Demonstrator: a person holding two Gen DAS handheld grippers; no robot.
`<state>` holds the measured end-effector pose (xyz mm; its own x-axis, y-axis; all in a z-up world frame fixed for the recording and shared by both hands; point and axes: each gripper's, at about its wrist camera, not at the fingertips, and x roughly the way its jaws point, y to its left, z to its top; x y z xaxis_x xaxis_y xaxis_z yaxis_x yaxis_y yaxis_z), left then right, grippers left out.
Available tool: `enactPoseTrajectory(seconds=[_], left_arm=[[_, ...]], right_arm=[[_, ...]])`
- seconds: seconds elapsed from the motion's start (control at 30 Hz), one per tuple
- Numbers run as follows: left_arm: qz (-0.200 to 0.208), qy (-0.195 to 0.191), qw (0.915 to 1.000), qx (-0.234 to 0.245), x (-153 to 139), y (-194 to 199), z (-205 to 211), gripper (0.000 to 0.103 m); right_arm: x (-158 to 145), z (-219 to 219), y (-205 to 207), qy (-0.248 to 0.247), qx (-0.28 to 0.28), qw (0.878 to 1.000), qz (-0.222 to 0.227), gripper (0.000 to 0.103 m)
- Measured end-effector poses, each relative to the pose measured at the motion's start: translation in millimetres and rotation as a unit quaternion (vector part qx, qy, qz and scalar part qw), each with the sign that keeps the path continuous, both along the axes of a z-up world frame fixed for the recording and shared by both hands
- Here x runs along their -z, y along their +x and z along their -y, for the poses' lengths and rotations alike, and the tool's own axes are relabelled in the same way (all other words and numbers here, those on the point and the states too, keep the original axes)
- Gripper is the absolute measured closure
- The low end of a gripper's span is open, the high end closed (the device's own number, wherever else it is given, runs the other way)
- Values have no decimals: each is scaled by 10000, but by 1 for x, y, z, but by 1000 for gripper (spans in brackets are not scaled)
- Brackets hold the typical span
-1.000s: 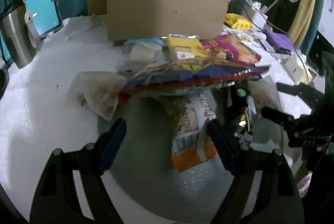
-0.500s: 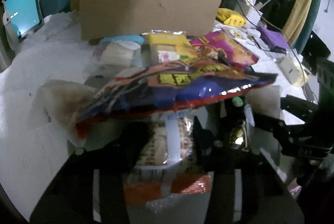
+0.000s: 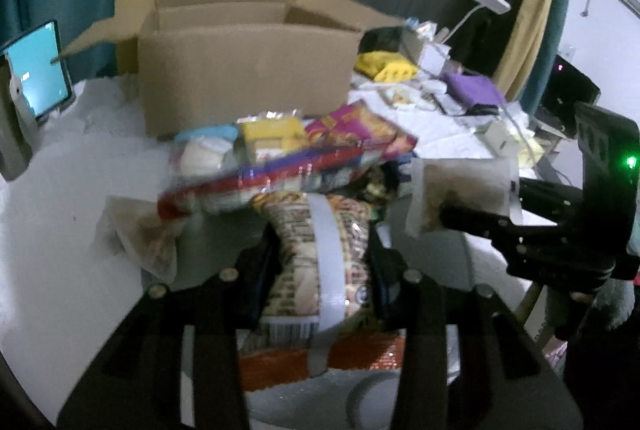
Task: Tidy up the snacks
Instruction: 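Carry the clear packet and beige strapped packet into the box, open both tools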
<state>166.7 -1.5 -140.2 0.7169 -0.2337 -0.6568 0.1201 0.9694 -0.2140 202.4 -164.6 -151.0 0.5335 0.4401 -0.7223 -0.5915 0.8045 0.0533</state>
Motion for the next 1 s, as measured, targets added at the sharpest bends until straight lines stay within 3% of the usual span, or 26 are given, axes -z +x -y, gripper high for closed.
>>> enactPoseTrajectory(seconds=[0.6,1.0], left_arm=[[821,156,9965,79,-70,-6,-12,62],[1041,52,9944,-180,-97,15,-42,62]], right_arm=[[-70,-13,-5,206,-118,9966,794,59],[-96,-36,22,344,-198,9943,985,59]])
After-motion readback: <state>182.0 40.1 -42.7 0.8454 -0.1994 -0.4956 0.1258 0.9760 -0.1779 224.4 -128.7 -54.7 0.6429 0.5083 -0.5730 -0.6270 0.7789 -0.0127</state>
